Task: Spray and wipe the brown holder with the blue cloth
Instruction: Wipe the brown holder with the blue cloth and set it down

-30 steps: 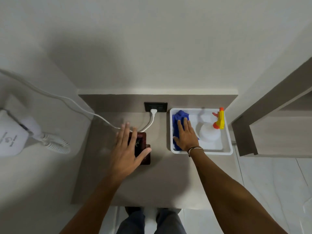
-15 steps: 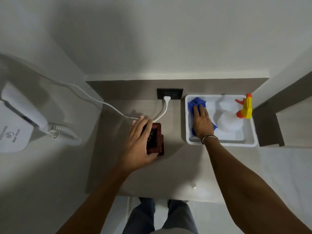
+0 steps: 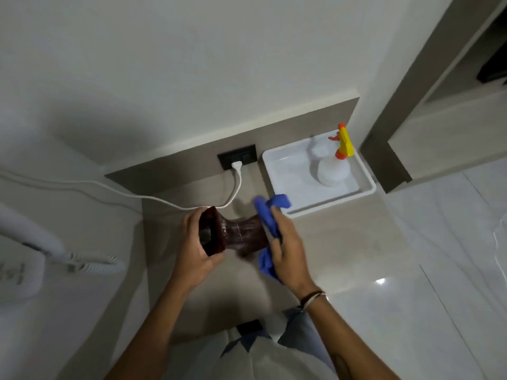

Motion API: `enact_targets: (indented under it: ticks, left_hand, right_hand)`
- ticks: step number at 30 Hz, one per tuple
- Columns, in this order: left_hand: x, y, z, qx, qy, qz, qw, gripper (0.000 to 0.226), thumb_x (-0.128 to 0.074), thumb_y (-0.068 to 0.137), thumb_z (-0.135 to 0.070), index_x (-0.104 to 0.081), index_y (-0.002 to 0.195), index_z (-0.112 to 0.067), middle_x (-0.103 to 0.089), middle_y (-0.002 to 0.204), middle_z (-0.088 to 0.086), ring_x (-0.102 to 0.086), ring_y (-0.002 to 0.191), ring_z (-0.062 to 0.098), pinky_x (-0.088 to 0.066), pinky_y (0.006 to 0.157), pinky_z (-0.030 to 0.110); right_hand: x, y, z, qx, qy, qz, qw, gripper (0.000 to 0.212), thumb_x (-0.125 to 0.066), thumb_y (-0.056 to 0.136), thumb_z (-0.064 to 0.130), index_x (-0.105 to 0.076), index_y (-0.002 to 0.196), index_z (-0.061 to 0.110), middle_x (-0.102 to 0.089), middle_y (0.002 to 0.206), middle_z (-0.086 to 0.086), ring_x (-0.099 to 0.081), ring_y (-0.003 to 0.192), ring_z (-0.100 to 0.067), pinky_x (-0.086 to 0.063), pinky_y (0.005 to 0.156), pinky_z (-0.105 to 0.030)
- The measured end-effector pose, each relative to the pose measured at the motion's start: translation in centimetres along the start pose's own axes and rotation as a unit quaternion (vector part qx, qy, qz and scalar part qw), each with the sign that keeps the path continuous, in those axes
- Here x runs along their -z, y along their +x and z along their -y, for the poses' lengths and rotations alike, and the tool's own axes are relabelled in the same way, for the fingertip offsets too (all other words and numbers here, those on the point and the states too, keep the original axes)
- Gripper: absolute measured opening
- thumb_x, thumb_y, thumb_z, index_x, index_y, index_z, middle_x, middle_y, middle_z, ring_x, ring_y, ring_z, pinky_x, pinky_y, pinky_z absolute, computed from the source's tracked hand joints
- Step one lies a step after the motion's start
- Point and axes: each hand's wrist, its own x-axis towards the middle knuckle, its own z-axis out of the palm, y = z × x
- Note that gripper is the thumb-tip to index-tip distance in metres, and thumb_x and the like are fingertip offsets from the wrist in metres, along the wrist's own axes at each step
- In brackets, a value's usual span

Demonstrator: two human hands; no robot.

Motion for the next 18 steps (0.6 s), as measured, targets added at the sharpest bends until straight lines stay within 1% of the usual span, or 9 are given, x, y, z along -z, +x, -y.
enact_targets:
  ticks: [2,4,6,9,11,14,16,17,18]
  left_hand:
    - [0.4,0.0,-0.1,-0.022,0.013,-0.01,1.0,0.096,-0.082,0.058,-0.022,-0.046,0.146,-0.038,-0.044,0.141,-0.022,-0.046,0.131,-0.01,-0.043,0.107,0.012]
    - [0.9,0.1,0.1,-0.037,0.036,-0.011,0.999,0.096,-0.088,0.058,-0.01,-0.05,0.141,-0.042,-0.048,0.137,-0.036,-0.052,0.128,-0.006,-0.045,0.109,0.022]
    - [1.4,0.2,0.6,-0.009,0.05,-0.019,0.999,0.093,-0.093,0.057,-0.003,-0.057,0.139,-0.024,-0.057,0.138,-0.016,-0.059,0.125,0.006,-0.05,0.109,0.034]
    - [1.7,-0.1,0.7,-0.015,0.084,-0.016,0.996,0.094,-0.088,0.051,-0.013,-0.058,0.14,-0.012,-0.054,0.133,-0.004,-0.054,0.114,-0.005,-0.043,0.1,0.008]
    - [1.8,-0.2,0.6,-0.019,0.095,-0.013,0.995,0.099,-0.087,0.049,-0.013,-0.057,0.144,-0.008,-0.051,0.133,-0.002,-0.049,0.114,-0.002,-0.035,0.096,-0.002]
    - [1.7,-0.1,0.2,-0.017,0.115,-0.015,0.993,0.103,-0.095,0.052,-0.006,-0.055,0.147,-0.01,-0.053,0.138,0.002,-0.049,0.123,0.009,-0.035,0.097,0.0]
    - [1.7,-0.2,0.1,-0.018,0.119,-0.013,0.993,0.099,-0.095,0.053,-0.012,-0.056,0.145,-0.013,-0.053,0.135,-0.003,-0.051,0.119,0.009,-0.036,0.099,0.003]
    - [1.6,-0.2,-0.1,-0.021,0.117,-0.015,0.993,0.094,-0.093,0.055,-0.017,-0.057,0.142,-0.016,-0.053,0.132,-0.005,-0.054,0.118,0.011,-0.041,0.101,0.011]
    - [1.7,-0.3,-0.2,-0.021,0.118,-0.018,0.993,0.089,-0.089,0.056,-0.02,-0.058,0.139,-0.016,-0.054,0.13,-0.006,-0.057,0.117,0.016,-0.047,0.102,0.024]
  right_hand:
    - [-2.6,-1.2,1.6,0.033,0.013,0.068,0.997,0.074,-0.048,0.091,-0.02,-0.039,0.162,0.0,-0.041,0.168,-0.014,-0.051,0.148,-0.03,-0.041,0.124,-0.051]
    - [-5.3,-2.3,2.9,0.074,0.002,0.139,0.988,0.082,-0.043,0.094,-0.013,-0.023,0.17,0.009,-0.022,0.178,-0.01,-0.043,0.154,-0.037,-0.037,0.13,-0.051]
    - [-7.3,-2.9,2.9,0.112,-0.026,0.174,0.978,0.09,-0.043,0.094,-0.008,-0.006,0.173,0.017,-0.002,0.182,0.0,-0.015,0.168,-0.023,-0.019,0.137,-0.037]
    - [-7.8,-2.1,0.0,0.142,-0.112,0.169,0.969,0.082,-0.044,0.103,-0.009,-0.006,0.172,0.011,0.005,0.182,-0.004,-0.001,0.17,-0.021,-0.005,0.138,-0.033]
    - [-6.3,-1.0,-2.7,0.095,-0.219,0.169,0.956,0.078,-0.036,0.107,-0.011,0.004,0.171,0.011,0.019,0.178,-0.005,0.007,0.169,-0.027,-0.003,0.139,-0.038]
    - [-5.0,-0.3,-1.9,-0.024,-0.152,0.175,0.973,0.067,-0.038,0.115,0.014,-0.005,0.173,0.021,0.0,0.182,-0.003,-0.002,0.169,-0.022,-0.016,0.138,-0.042]
    - [-6.2,-0.9,1.6,0.009,-0.061,0.187,0.98,0.063,-0.025,0.114,0.047,-0.018,0.171,0.022,-0.038,0.172,-0.008,-0.037,0.161,-0.021,-0.036,0.129,-0.034]
    - [-7.0,-1.6,2.6,0.046,-0.039,0.191,0.98,0.061,-0.027,0.114,0.039,-0.015,0.171,0.021,-0.045,0.167,-0.009,-0.044,0.156,-0.019,-0.042,0.124,-0.028]
    - [-7.7,-2.3,3.4,0.083,-0.053,0.202,0.975,0.069,-0.033,0.109,0.021,-0.005,0.172,0.023,-0.034,0.173,-0.007,-0.035,0.161,-0.016,-0.035,0.127,-0.022]
